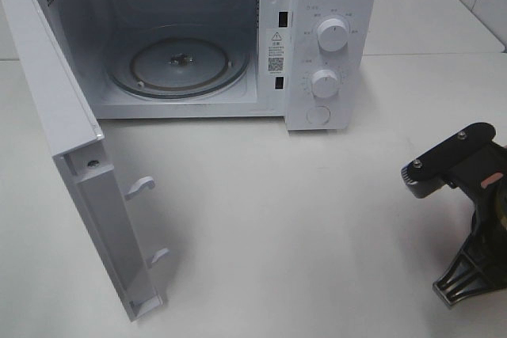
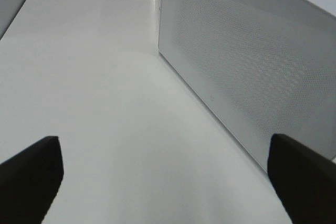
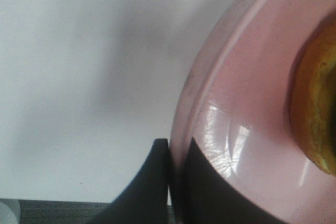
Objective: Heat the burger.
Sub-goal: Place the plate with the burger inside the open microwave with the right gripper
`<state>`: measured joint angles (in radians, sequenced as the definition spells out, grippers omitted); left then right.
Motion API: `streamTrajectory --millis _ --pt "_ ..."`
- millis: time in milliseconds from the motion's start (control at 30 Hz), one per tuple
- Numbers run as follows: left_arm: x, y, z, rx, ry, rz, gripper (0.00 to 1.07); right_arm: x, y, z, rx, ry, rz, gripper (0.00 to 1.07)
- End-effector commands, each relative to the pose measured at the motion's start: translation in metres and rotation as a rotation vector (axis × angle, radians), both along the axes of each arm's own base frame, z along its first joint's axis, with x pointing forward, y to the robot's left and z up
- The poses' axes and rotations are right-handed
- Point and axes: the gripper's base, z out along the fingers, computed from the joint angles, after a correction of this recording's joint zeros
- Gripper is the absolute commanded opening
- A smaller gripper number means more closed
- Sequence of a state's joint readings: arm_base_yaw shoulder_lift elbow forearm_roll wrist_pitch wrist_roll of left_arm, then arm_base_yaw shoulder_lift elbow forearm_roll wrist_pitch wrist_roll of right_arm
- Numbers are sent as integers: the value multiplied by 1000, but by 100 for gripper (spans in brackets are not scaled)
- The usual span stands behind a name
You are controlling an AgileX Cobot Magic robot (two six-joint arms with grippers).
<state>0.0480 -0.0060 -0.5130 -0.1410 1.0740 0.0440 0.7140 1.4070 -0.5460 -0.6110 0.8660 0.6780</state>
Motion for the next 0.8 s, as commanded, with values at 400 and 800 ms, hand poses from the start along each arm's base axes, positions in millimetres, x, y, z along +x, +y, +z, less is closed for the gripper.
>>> streamTrajectory --millis 400,800 --pt "-2 0 1 -2 -25 -2 98 -12 19 5 -77 -12 239 0" --pt "-2 0 1 -2 -25 -2 98 -20 32 6 -103 -16 381 0"
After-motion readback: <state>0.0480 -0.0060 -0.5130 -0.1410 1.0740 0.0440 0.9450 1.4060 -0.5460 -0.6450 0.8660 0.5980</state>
